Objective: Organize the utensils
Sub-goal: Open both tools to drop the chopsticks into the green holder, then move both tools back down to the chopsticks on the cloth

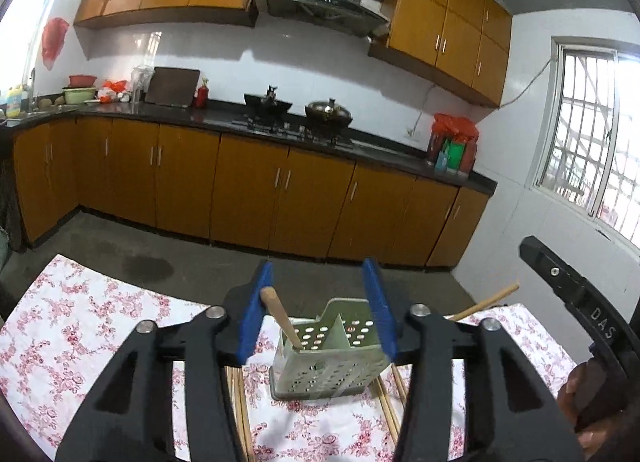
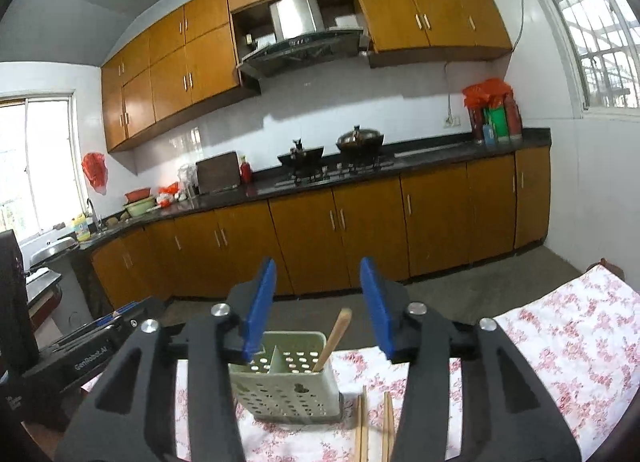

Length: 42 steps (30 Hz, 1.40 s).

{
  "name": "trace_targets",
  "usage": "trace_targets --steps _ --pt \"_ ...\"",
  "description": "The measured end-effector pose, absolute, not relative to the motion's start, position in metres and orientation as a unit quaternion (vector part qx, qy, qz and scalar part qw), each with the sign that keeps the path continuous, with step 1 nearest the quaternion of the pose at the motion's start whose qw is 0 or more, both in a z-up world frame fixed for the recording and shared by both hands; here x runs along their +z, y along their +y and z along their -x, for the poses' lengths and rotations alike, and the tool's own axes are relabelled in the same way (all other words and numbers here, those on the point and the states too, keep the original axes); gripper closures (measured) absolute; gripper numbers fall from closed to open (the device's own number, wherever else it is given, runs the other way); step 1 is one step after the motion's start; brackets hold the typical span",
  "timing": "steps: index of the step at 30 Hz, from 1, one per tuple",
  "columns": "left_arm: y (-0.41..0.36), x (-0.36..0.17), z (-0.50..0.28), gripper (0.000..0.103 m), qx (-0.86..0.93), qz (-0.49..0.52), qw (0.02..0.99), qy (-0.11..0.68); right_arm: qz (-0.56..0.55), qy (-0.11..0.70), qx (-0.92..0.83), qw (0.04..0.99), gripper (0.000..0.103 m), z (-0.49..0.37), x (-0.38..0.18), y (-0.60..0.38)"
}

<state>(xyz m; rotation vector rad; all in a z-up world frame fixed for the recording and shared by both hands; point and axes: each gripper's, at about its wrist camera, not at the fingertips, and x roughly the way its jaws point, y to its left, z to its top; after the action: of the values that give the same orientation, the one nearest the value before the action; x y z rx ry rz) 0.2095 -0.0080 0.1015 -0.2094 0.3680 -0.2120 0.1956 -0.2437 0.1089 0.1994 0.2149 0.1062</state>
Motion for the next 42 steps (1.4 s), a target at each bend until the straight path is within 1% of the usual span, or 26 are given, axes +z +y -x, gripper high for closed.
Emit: trace_targets --steps 2,4,6,8,10,11,12,14,15,16,17,18,21,24,28,30,34,38,39,42 --pt "-0.006 0.104 -0.206 0.052 -0.103 0.107 0.974 0.172 -0.1 0.083 0.036 0.991 0.056 -0.181 0.114 -0.249" --pt "-0.003 0.107 -0.201 0.046 -0.095 0.111 0.977 0.158 -0.101 0.061 0.016 0.993 0.054 -0.165 0.116 -0.256" --pt "0.005 0.112 -0.19 0.043 -0.084 0.119 0.98 0.132 -0.099 0.041 -0.013 0.994 0.052 -0.145 0.114 -0.264" --pt "0.018 0.115 -0.169 0.041 -0.065 0.128 0.985 0.094 -0.09 0.043 -0.043 0.994 0.05 -0.132 0.105 -0.273" --pt "0.03 0.114 -0.15 0.038 -0.04 0.13 0.988 0.073 -0.079 0.084 -0.069 0.991 0.05 -0.13 0.084 -0.283" --pt "0.035 0.11 -0.143 0.038 -0.03 0.13 0.988 0.072 -0.076 0.117 -0.074 0.987 0.05 -0.134 0.069 -0.287" --pt "0.039 0.105 -0.139 0.038 -0.022 0.13 0.988 0.075 -0.076 0.173 -0.068 0.98 0.05 -0.141 0.046 -0.294" --pt "0.049 0.082 -0.135 0.038 0.004 0.117 0.986 0.116 -0.078 0.249 -0.051 0.964 0.061 -0.154 0.015 -0.297" --pt "0.053 0.068 -0.137 0.038 0.015 0.11 0.983 0.145 -0.081 0.306 -0.035 0.948 0.073 -0.163 -0.009 -0.298" --pt "0.056 0.055 -0.14 0.038 0.018 0.107 0.979 0.171 -0.088 0.342 -0.02 0.935 0.081 -0.168 -0.026 -0.299" --pt "0.058 0.04 -0.144 0.038 0.018 0.105 0.974 0.2 -0.104 0.38 -0.002 0.919 0.085 -0.172 -0.046 -0.3" --pt "0.061 0.021 -0.149 0.039 0.021 0.103 0.965 0.239 -0.111 0.398 0.004 0.911 0.087 -0.172 -0.058 -0.298" --pt "0.065 -0.016 -0.158 0.048 0.02 0.106 0.944 0.312 -0.109 0.427 0.011 0.898 0.089 -0.172 -0.08 -0.29" --pt "0.064 -0.041 -0.161 0.051 0.015 0.105 0.93 0.352 -0.096 0.44 0.021 0.893 0.089 -0.172 -0.09 -0.282" --pt "0.055 -0.053 -0.16 0.053 0.002 0.085 0.927 0.366 -0.075 0.443 0.021 0.893 0.09 -0.175 -0.094 -0.273" --pt "0.048 -0.056 -0.159 0.053 -0.004 0.075 0.927 0.369 -0.085 0.446 0.028 0.89 0.091 -0.175 -0.094 -0.276" --pt "0.044 -0.065 -0.161 0.054 -0.009 0.068 0.923 0.378 -0.091 0.442 0.033 0.892 0.091 -0.175 -0.095 -0.276" --pt "0.041 -0.069 -0.162 0.055 -0.012 0.061 0.919 0.389 -0.059 0.445 0.037 0.893 0.091 -0.173 -0.099 -0.266" --pt "0.04 -0.071 -0.163 0.057 -0.013 0.06 0.917 0.394 -0.047 0.444 0.03 0.894 0.094 -0.172 -0.098 -0.265" --pt "0.04 -0.074 -0.165 0.063 -0.017 0.061 0.913 0.403 -0.044 0.441 -0.005 0.896 0.095 -0.174 -0.096 -0.27"
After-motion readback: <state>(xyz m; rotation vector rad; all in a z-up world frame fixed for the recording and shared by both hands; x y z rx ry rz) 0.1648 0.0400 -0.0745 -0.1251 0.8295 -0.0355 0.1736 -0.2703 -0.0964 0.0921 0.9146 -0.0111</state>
